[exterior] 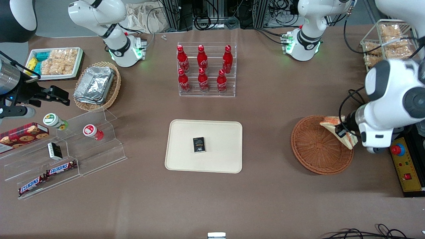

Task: Place sandwich from basket to tray
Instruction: 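Lift the sandwich out of the basket and carry it toward the cream tray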

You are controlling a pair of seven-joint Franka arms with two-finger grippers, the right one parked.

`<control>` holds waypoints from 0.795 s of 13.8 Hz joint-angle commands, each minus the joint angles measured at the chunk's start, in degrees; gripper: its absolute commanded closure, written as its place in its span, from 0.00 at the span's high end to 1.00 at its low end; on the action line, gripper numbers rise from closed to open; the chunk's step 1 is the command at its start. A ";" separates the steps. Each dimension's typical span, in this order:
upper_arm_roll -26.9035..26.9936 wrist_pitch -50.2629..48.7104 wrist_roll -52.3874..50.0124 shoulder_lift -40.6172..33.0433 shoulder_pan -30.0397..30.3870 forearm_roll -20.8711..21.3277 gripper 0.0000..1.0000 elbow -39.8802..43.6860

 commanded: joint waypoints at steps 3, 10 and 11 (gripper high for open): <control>-14.01 -6.25 7.05 8.46 -0.68 -1.24 0.00 12.51; -15.01 11.29 -1.19 25.94 -17.02 5.33 0.00 12.77; -15.01 13.76 -2.61 27.44 -18.25 8.22 0.00 12.60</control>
